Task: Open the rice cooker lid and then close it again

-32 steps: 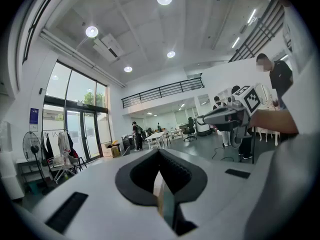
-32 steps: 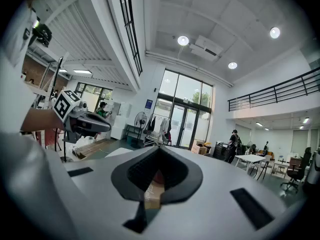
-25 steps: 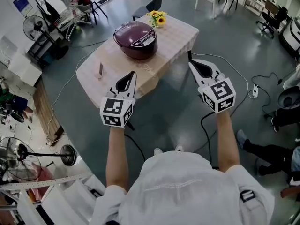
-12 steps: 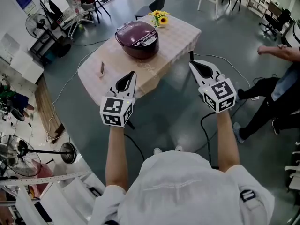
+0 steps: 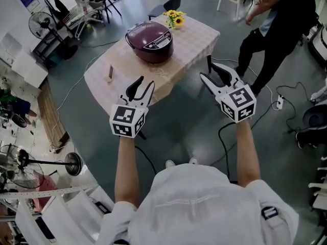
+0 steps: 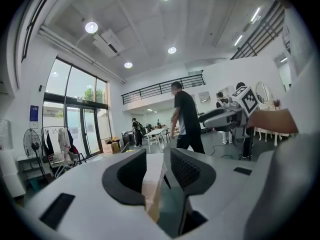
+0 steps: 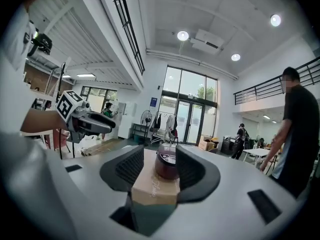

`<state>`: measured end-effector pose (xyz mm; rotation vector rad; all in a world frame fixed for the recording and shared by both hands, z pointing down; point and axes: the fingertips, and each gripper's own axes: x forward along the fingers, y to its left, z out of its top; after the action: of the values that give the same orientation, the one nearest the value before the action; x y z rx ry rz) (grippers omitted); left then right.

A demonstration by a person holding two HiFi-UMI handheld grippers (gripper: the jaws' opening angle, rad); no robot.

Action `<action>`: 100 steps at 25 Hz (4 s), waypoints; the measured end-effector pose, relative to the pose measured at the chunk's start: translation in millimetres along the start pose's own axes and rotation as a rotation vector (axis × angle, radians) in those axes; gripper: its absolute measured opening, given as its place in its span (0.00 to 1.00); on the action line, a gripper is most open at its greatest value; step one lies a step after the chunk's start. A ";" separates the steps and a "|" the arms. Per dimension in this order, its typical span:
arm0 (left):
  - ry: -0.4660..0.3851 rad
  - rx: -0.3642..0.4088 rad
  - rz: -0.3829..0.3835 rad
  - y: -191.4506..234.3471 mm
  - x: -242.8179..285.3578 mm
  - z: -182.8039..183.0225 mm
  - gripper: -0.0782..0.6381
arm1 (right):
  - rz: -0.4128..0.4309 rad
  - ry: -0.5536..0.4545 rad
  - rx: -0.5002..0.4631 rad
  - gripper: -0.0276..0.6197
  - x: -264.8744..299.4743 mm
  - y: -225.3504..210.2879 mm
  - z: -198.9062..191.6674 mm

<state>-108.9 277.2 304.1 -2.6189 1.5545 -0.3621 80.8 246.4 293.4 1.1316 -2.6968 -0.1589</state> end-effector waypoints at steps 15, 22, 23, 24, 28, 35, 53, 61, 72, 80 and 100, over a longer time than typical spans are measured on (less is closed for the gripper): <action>0.012 -0.049 0.059 -13.9 20.4 0.7 0.34 | 0.017 -0.025 0.030 0.37 -5.6 -31.6 -17.8; 0.027 -0.057 0.085 -23.3 39.6 -1.2 0.34 | 0.036 -0.012 0.032 0.37 -6.3 -54.9 -33.3; 0.030 -0.059 0.086 -23.4 43.2 -1.3 0.34 | 0.038 -0.011 0.033 0.37 -5.1 -58.6 -34.3; 0.032 -0.060 0.087 -23.2 46.9 -1.9 0.34 | 0.040 -0.009 0.034 0.37 -3.4 -61.7 -35.5; 0.033 -0.066 0.092 -14.6 63.6 -5.8 0.34 | 0.050 -0.004 0.034 0.37 11.1 -71.7 -40.7; 0.054 -0.081 0.107 24.4 105.8 -27.0 0.33 | 0.067 0.021 0.027 0.37 64.5 -95.7 -53.7; 0.066 -0.153 0.122 189.3 248.6 -47.8 0.33 | 0.095 0.083 0.011 0.37 256.9 -182.3 -41.7; 0.104 -0.183 0.120 234.1 283.3 -70.6 0.33 | 0.131 0.108 0.015 0.37 320.8 -190.3 -44.6; 0.215 -0.204 0.108 230.7 318.4 -99.6 0.33 | 0.261 0.171 0.054 0.36 370.6 -194.8 -83.4; 0.352 -0.141 0.065 199.5 353.4 -112.4 0.33 | 0.395 0.182 0.094 0.36 391.7 -208.5 -102.0; 0.595 -0.091 0.044 174.5 406.6 -175.1 0.32 | 0.526 0.244 0.166 0.34 417.5 -228.3 -156.3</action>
<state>-113.4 -152.6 508.4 -2.6817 1.8025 -1.1804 -9.2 -214.4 467.9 0.4062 -2.7073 0.2722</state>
